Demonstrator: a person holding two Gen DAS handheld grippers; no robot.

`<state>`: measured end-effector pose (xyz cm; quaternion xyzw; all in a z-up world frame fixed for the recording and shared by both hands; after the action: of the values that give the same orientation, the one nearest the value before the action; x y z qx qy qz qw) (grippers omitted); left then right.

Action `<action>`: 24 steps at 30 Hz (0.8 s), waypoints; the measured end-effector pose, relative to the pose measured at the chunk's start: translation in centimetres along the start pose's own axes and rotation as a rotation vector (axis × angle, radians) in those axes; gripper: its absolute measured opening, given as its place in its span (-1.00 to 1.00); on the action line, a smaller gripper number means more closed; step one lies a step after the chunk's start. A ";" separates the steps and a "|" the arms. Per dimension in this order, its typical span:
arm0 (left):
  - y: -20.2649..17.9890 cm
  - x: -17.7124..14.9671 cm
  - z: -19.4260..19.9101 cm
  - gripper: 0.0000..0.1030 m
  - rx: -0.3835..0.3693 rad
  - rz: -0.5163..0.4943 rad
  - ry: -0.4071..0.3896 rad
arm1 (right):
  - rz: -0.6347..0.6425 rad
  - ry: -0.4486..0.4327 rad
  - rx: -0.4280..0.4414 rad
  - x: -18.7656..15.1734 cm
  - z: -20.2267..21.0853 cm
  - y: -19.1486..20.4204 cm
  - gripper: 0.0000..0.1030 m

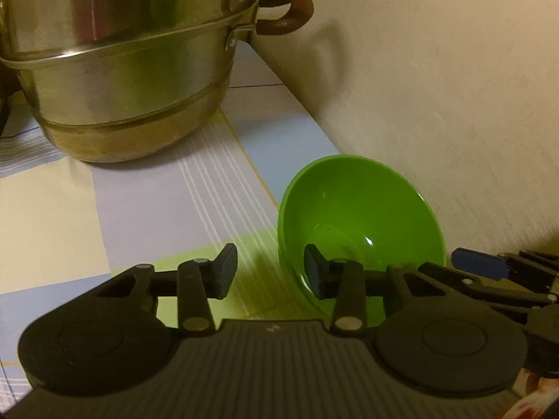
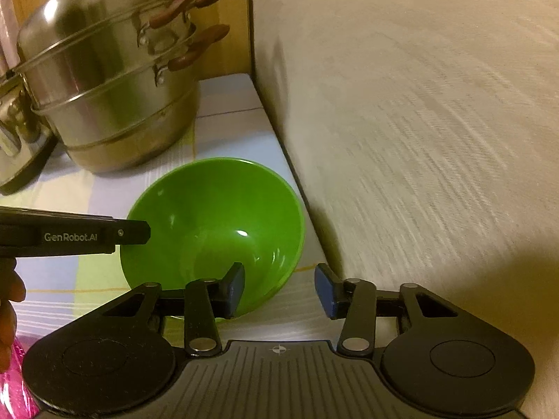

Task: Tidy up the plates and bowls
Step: 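Lift the green bowl with both tools and carry it toward the orange bowl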

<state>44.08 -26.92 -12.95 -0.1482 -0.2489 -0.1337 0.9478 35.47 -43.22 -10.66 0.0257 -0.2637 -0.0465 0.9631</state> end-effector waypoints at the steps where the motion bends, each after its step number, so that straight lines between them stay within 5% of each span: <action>1: 0.0 0.0 -0.2 -0.34 -0.002 0.003 0.001 | -0.002 0.005 0.000 0.1 -0.2 0.0 -0.26; 24: -0.3 -0.4 -1.4 -0.80 -0.023 -0.014 0.022 | -0.025 0.026 0.011 0.4 -2.0 -0.4 -0.67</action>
<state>44.24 -27.62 -14.22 -0.1559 -0.2380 -0.1445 0.9477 36.78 -43.65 -12.22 0.0349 -0.2510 -0.0565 0.9657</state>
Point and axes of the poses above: each gripper's, at about its wrist camera, not at the fingertips, and z roughly against the way its jaws point, y to its left, x to its top, the point moved 4 cm from there along -z, roughly the way its jaws point, and after that the axes turned 4 degrees about y, right-handed, at the moved point
